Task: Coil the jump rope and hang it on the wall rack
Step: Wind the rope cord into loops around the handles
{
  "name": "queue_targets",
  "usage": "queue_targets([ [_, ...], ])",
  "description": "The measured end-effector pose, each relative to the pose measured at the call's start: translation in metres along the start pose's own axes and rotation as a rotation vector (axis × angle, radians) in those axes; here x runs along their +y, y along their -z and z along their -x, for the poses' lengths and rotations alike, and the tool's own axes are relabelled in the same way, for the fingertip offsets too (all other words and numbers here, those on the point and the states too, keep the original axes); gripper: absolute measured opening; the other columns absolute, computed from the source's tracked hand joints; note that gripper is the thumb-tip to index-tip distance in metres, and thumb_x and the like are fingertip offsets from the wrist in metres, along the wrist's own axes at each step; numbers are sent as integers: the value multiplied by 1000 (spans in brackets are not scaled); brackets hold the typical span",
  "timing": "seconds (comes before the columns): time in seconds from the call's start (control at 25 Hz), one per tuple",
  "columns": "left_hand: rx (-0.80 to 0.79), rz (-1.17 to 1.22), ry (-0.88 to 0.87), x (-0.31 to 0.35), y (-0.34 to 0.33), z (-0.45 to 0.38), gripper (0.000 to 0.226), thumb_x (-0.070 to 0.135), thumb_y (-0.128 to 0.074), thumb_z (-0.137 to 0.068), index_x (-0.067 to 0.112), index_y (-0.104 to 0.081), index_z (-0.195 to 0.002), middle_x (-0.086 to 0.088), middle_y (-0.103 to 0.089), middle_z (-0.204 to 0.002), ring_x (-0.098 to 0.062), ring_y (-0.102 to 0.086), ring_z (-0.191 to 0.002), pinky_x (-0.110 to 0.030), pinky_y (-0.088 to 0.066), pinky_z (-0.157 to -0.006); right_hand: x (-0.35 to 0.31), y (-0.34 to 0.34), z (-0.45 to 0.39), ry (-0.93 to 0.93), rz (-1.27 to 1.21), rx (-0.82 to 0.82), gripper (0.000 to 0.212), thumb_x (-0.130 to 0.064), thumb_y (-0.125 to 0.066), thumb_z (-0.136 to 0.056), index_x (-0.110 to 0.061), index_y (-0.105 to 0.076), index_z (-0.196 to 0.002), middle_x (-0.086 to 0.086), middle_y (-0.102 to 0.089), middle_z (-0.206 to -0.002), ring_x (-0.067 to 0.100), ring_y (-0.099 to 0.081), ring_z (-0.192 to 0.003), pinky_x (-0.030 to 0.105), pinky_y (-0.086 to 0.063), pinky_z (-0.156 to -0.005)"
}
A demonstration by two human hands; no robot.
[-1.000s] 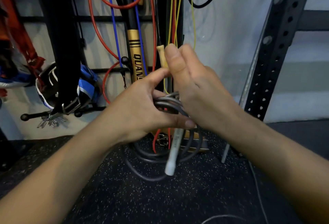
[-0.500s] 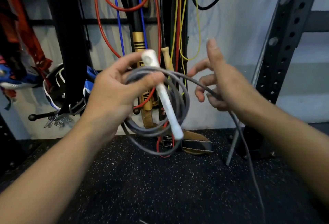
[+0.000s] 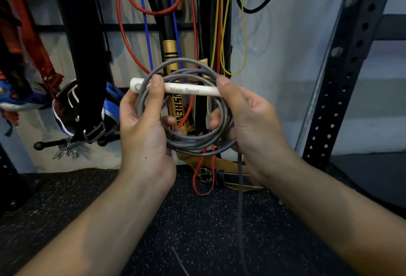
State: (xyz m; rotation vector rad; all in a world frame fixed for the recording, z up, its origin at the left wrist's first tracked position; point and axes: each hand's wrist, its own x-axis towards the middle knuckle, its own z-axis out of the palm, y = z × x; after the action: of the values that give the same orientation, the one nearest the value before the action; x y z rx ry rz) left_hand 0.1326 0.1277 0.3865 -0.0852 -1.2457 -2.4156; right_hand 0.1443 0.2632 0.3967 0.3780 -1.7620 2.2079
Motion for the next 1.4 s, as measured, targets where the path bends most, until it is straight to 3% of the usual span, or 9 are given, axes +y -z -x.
queue_targets([
  [0.16, -186, -112, 92, 11, 5, -9, 41, 34, -75, -87, 21, -65, -124, 9, -73, -77, -8, -68, -67, -29, -59, -65, -9, 15, -14, 76, 145, 32, 25, -35, -59, -100, -12, -68, -94, -3, -52, -46, 3, -40, -34, 12, -31, -36],
  [0.36, -644, -792, -132, 61, 9, -24, 72, 41, -88, -68, 40, -58, -134, 15, -76, -120, -5, -73, -108, -31, -53, -89, -43, 35, -23, 177, 581, -344, 22, -29, -65, -97, -9, -68, -88, -4, -54, -51, 12, -46, -42, 21, -35, -42],
  [0.48, -942, -1109, -154, 72, -4, -7, 87, 39, -88, -60, 47, -47, -136, 20, -78, -108, 0, -75, -96, -18, -56, -79, -46, 26, -17, 255, 819, -580, 22, -24, -72, -93, -3, -66, -87, -4, -58, -57, 5, -48, -45, 19, -36, -44],
  [0.64, -1036, -1015, 35, 53, -7, 1, 58, 29, -88, -64, 30, -61, -115, 0, -75, -71, -17, -72, -59, -29, -60, -52, -42, 21, -9, 186, 767, -661, 26, -18, -72, -93, -2, -55, -104, -3, -66, -58, 2, -52, -46, 17, -39, -46],
  [0.8, -1020, -1264, 85, 51, 3, -2, 39, 53, -77, -63, 22, -73, -87, -1, -66, -50, -12, -61, -41, -24, -51, -44, -59, 28, -6, 204, 891, -501, 36, -47, -65, -91, -17, -55, -107, 19, -76, -74, 21, -67, -52, 34, -51, -49],
  [0.88, -943, -1209, 38, 54, 11, -8, 37, 50, -75, -70, 17, -73, -88, 1, -63, -49, -11, -57, -40, -22, -48, -43, -64, 39, -9, 230, 954, -408, 38, -53, -58, -92, -17, -67, -96, 11, -71, -60, 12, -59, -42, 21, -45, -44],
  [1.08, -629, -593, -17, 51, 17, -18, 33, 49, -70, -81, 18, -61, -75, 4, -49, -48, -14, -47, -40, -29, -48, -46, -51, 71, -23, 67, 583, -236, 63, -68, -45, -93, -14, -75, -82, 6, -43, -59, 21, -35, -50, 29, -33, -50],
  [1.28, -222, 77, 61, 33, -11, -9, 32, 45, -62, -96, 19, -52, -81, 9, -43, -53, -7, -46, -43, -25, -49, -49, -13, 41, -2, -123, 256, -508, 97, -99, -49, -48, -45, -57, -128, 13, -67, -109, 13, -44, -50, 26, -41, -45],
  [1.4, -160, 140, -8, 18, -20, 4, 33, 46, -54, -101, 19, -52, -82, 9, -48, -58, -8, -53, -51, -28, -51, -54, 1, 11, 13, -136, 130, -440, 86, -86, -59, -61, -30, -58, -126, 8, -66, -68, 6, -35, -36, 21, -31, -36],
])
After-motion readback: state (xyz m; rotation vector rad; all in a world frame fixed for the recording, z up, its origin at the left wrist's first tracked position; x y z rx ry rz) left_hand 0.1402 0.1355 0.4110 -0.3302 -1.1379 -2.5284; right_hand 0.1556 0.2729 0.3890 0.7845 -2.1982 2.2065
